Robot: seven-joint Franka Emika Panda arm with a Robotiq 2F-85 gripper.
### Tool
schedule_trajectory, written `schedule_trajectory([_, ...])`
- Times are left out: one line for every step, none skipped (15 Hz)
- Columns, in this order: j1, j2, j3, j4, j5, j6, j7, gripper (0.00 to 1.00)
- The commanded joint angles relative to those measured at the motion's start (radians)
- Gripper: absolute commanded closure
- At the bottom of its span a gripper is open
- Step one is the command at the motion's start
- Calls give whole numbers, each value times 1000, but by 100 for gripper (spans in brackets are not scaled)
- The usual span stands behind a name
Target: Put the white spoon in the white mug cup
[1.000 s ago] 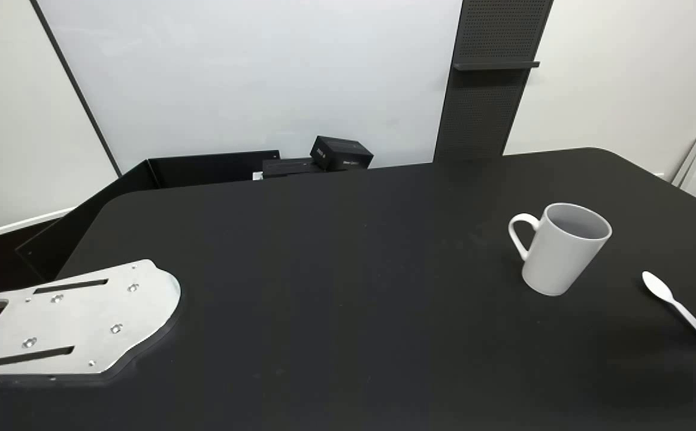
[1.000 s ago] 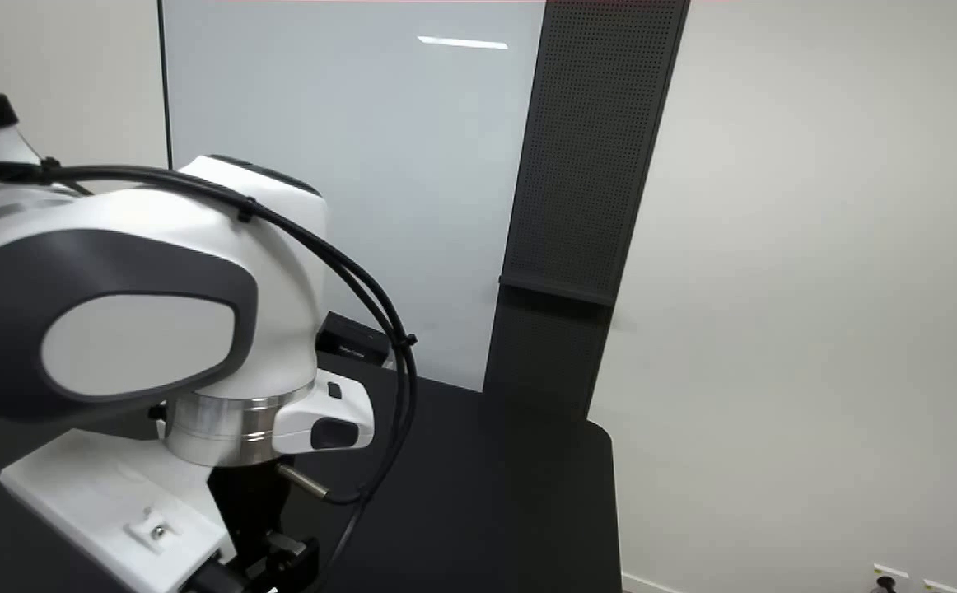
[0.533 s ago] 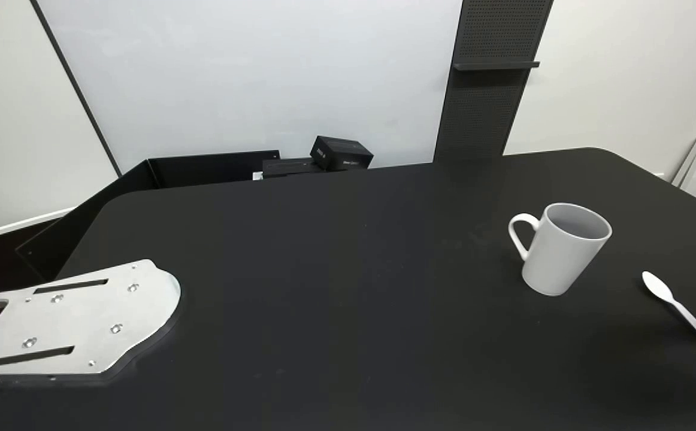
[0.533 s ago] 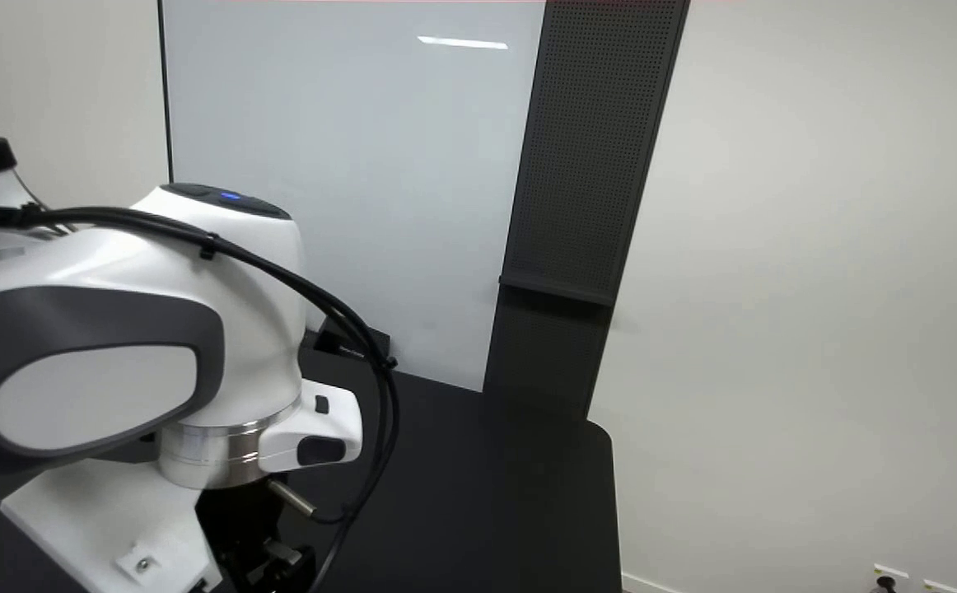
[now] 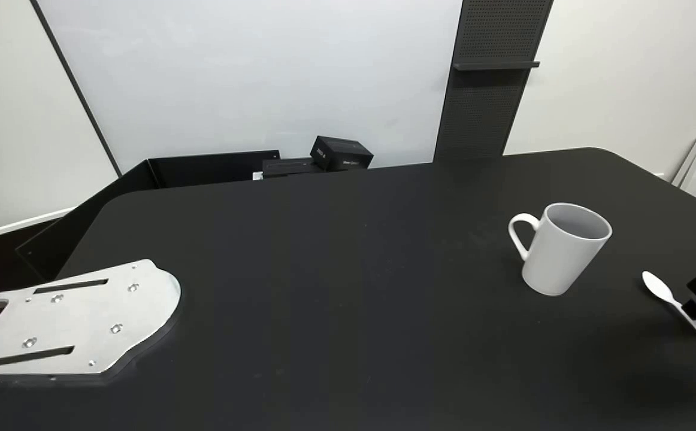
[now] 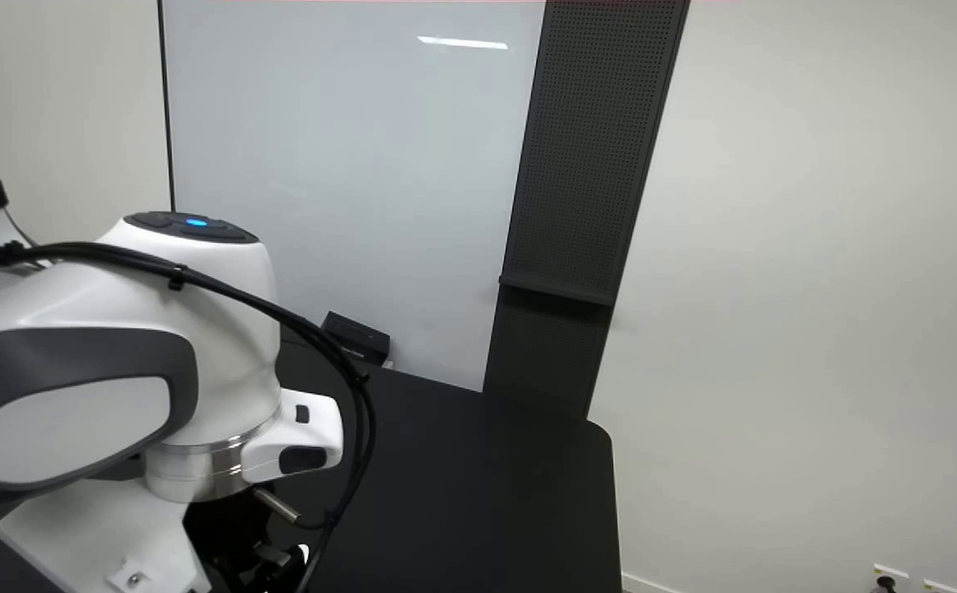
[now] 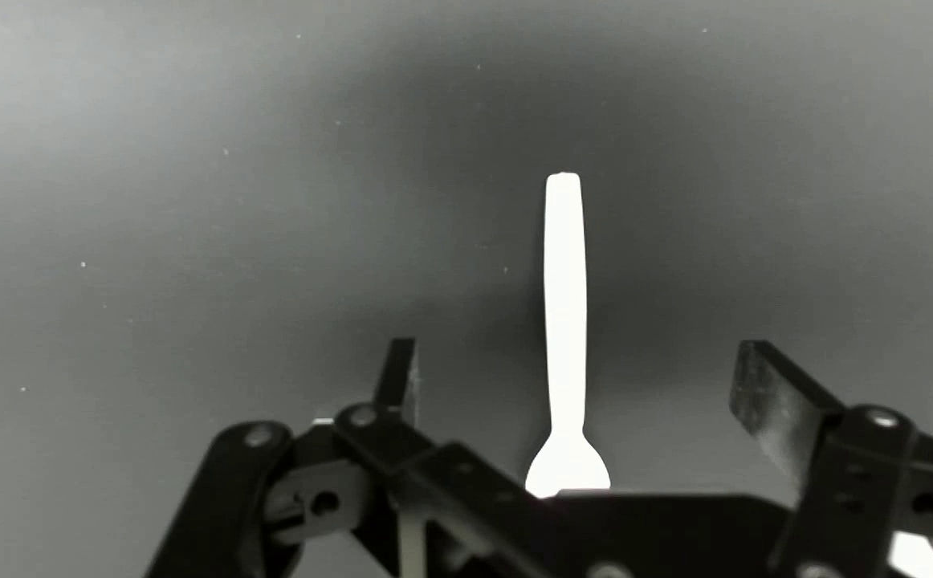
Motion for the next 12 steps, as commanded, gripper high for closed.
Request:
schedule_trajectory([-8, 23, 26, -17, 25, 56, -7, 0])
schedule_trajectory([-3, 31, 21, -18, 20, 67, 2, 0])
schedule_trajectory([-6, 37, 25, -17, 24, 68, 3, 0])
schedule_trajectory([-16, 39, 37, -16, 35, 58, -1, 0])
schedule_trajectory([-16, 44, 40, -20, 40, 62, 1, 0])
schedule_trajectory([-14, 49, 42, -22, 42, 68, 1, 0])
schedule_trajectory([-11, 55, 42, -23, 47, 72, 3, 0])
schedule_trajectory([-12, 59, 45, -24, 50, 76, 3, 0])
schedule_trajectory([-14, 62, 51, -24, 55, 80, 1, 0])
schedule_trajectory([-18, 65, 58, -25, 60, 87, -1, 0])
schedule_trajectory([-22, 72, 64, -24, 66, 97, -3, 0])
schedule_trajectory([-25, 77, 70, -21, 73, 102, -5, 0])
